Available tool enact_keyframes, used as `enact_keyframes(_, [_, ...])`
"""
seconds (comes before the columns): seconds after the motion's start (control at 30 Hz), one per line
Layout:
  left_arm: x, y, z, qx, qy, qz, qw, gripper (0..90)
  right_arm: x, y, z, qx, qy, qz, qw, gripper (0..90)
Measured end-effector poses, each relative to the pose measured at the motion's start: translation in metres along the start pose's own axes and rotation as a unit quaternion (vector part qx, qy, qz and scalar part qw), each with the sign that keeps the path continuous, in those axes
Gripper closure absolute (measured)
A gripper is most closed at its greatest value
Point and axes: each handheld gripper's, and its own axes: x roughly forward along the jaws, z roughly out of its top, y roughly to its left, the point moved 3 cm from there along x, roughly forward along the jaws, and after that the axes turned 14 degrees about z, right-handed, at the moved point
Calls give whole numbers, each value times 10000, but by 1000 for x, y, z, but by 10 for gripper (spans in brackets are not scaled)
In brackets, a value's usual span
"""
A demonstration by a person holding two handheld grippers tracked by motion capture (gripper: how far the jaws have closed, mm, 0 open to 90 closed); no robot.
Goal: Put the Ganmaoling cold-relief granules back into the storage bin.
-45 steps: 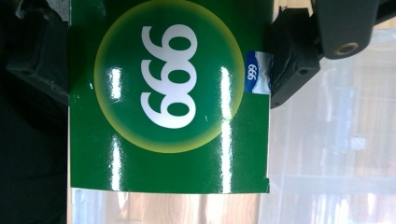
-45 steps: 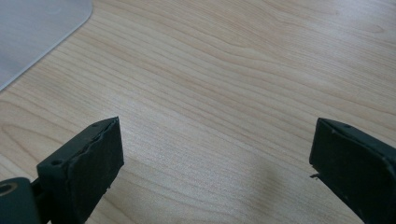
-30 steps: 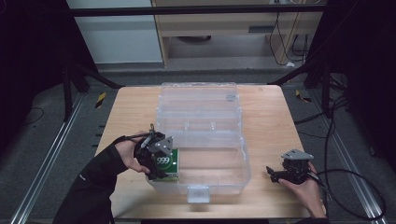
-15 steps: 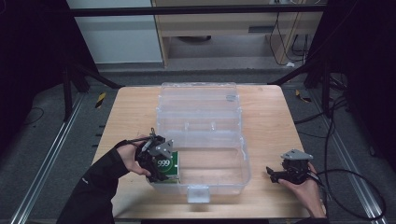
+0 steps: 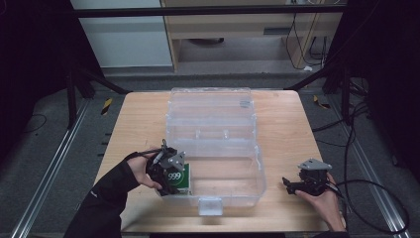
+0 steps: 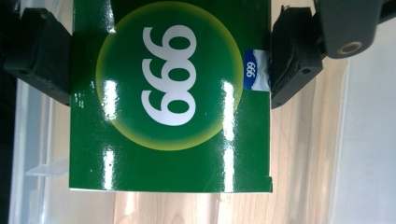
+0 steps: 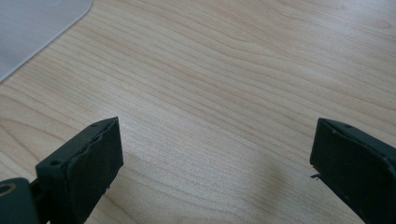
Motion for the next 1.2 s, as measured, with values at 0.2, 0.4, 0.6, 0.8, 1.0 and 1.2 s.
enact_keyframes(0.2, [-7,1,-1,-179,-236,48,9995,136,0,0,0,-14,-1,-1,10000,29])
enact_keyframes(0.4, [-21,3,-3,-187,-328,202,9991,148,0,0,0,3,-14,-4,10000,29])
enact_keyframes(0.6, [-41,5,-11,-429,-582,471,9963,178,-1,-1,0,39,-11,-21,10000,28])
enact_keyframes(0.8, [-58,8,-30,-833,-744,772,9907,230,-1,-1,-1,97,30,-6,9999,29])
enact_keyframes(1.0, [-66,6,-58,-1380,-825,952,9824,266,-2,-1,-1,107,26,-30,9999,31])
enact_keyframes(1.2, [-65,9,-85,-2000,-903,1196,9683,292,-2,-1,-1,122,32,-26,9999,31])
